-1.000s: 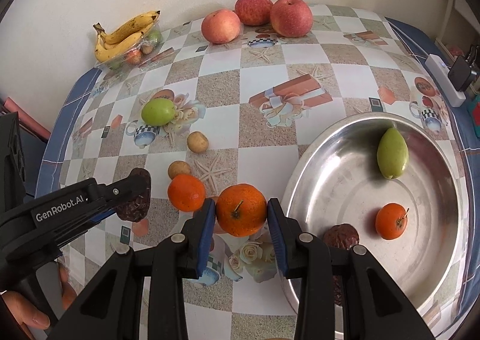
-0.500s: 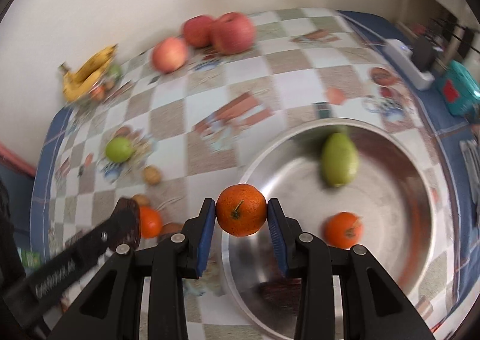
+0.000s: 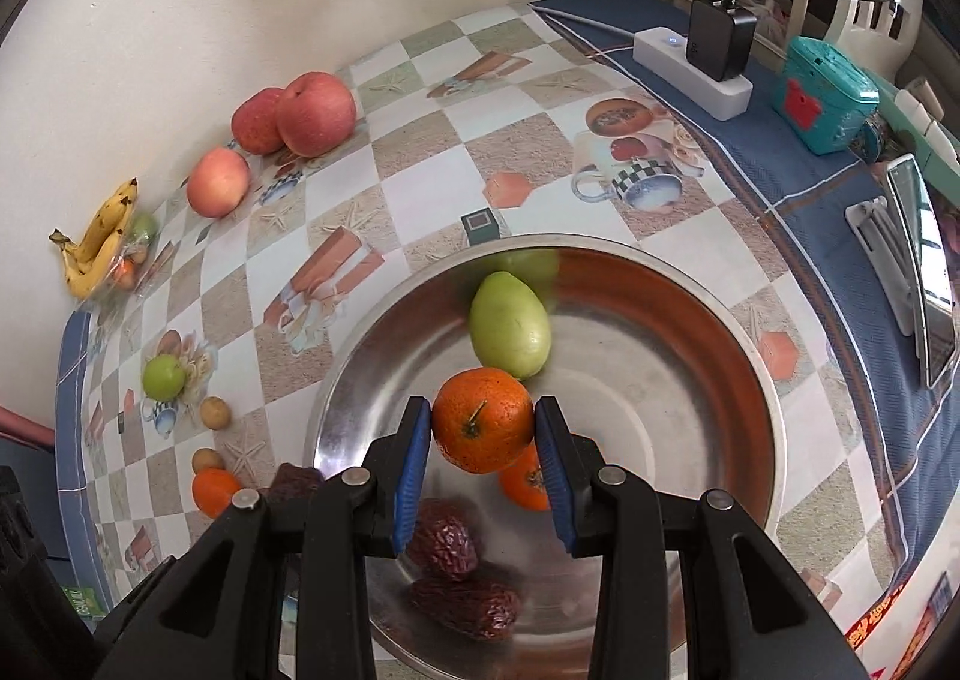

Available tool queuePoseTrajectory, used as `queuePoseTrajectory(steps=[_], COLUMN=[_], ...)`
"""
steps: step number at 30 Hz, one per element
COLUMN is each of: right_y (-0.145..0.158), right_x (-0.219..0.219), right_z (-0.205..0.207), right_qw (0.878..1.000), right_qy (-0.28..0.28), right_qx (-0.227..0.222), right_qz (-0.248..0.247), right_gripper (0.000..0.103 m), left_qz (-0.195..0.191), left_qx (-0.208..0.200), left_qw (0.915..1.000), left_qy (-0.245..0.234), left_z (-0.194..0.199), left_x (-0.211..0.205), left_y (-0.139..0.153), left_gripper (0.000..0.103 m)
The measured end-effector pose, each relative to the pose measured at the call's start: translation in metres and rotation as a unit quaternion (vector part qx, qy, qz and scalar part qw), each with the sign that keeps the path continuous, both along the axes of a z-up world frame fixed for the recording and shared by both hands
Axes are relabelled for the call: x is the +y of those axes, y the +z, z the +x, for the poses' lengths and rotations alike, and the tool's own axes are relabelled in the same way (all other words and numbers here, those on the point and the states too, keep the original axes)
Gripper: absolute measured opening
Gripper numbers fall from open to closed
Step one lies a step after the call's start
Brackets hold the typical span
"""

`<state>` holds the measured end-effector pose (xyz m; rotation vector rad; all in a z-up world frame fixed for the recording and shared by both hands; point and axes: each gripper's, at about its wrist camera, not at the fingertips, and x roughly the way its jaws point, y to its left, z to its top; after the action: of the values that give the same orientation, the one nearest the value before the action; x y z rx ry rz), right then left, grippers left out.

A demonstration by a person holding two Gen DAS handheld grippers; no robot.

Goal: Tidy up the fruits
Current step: 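Carry the date and orange over the steel bowl and release both, then move both tools back toward the remaining fruit on the table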

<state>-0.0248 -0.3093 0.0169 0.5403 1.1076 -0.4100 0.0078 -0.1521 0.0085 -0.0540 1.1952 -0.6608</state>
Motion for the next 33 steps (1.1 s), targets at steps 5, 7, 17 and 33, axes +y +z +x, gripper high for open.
queuePoseTrajectory(steps=[5, 7, 17, 33], right_y=[-0.001, -0.001, -0.007, -0.002], right_x=[0.002, 0.004, 0.008, 0.045], right_z=[0.001, 0.002, 0.004, 0.016], right_qw=[1.000, 1.000, 1.000, 0.996], right_qy=[0.008, 0.010, 0.018, 0.089], right_qx=[0.002, 0.003, 0.018, 0.024], right_qz=[0.000, -0.003, 0.001, -0.020], right_gripper=[0.038, 0.038, 0.039, 0.039], left_qz=[0.005, 0.007, 0.019, 0.088], left_qx=[0.005, 0.007, 0.036, 0.005], left_qw=[1.0000, 0.9999, 0.9971, 0.9757], left_qy=[0.007, 0.011, 0.064, 0.201], left_z=[0.002, 0.003, 0.018, 0.055], left_x=[0.004, 0.006, 0.029, 0.104], left_y=[-0.002, -0.004, -0.012, 0.005], left_gripper=[0.048, 0.048, 0.063, 0.070])
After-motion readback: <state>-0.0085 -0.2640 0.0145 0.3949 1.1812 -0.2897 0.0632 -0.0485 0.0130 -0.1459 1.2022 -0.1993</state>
